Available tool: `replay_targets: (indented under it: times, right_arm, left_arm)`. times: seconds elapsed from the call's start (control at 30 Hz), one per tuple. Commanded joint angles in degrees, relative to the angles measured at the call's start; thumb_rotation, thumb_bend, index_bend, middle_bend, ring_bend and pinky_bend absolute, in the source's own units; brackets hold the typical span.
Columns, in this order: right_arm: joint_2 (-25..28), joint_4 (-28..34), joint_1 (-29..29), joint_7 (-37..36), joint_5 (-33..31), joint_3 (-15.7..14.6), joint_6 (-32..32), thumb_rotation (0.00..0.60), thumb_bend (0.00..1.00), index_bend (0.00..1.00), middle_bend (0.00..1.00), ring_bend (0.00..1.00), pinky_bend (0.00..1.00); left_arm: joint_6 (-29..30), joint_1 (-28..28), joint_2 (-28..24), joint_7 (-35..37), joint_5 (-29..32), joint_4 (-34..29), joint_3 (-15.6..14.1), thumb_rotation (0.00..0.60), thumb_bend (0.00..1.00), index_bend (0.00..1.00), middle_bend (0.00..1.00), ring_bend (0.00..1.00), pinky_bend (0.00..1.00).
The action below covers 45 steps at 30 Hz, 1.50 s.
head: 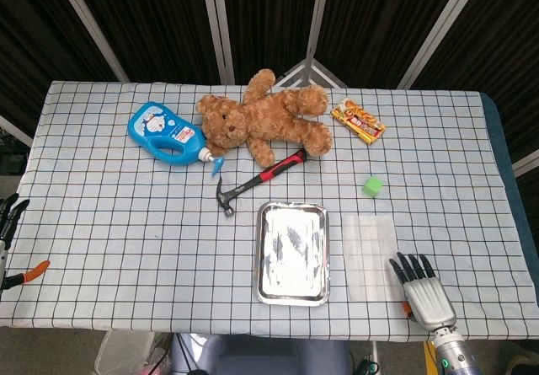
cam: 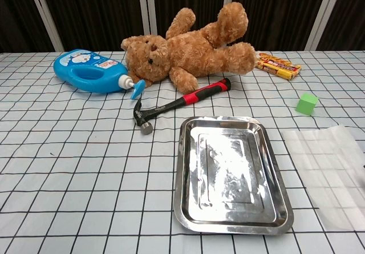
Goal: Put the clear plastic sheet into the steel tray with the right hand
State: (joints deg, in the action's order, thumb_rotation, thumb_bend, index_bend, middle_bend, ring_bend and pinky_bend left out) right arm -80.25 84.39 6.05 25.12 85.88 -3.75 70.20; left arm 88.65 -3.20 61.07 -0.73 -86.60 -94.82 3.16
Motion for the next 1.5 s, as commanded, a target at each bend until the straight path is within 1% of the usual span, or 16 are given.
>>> replay_targets:
  times: [0.03,0.83,1.03,1.17,1.5]
  right_arm:
    - [-0.1,-0.1,0.1,0.3,-0.3,0.0,-0.2,0.6,0.38,0.0,0.0,0.0,0.0]
    - [-1.3,-2.0,0.8,1.3,-2.7,0.4,-1.2,0.6,0.38,0.0,0.0,0.0,0.0]
    - [-1.4,-2.0,0.9,0.1,-1.9,0.3,-0.6,0.6,0.45,0.0,0.0,0.0,0.0]
    - [-1.1,-1.4,0.9,0.0,-1.7,0.2,-0.3,0.6,0.46,0.0,0.0,0.0,0.0]
    - [0.4,2.2,1.2,1.1,-0.8,0.3,0.9,0.6,0.47,0.0,0.0,0.0,0.0]
  left_arm:
    - [-0.1,0.0,0.0,0.0,0.1,0.0,0.0,0.6,0.0,0.0,0.0,0.0,0.0]
    - [-0.2,0.0,0.2,0.1,0.2,0.1,0.0,0.6,0.0,0.0,0.0,0.0,0.0]
    - [-0.2,0.0,0.3,0.1,0.1,0.1,-0.1,0.6,0.0,0.0,0.0,0.0,0.0]
    - [-0.1,0.0,0.3,0.2,0.0,0.1,-0.1,0.6,0.0,0.0,0.0,0.0,0.0]
    - [-0.1,0.0,0.3,0.3,0.1,0.2,0.0,0.6,0.0,0.0,0.0,0.0,0.0]
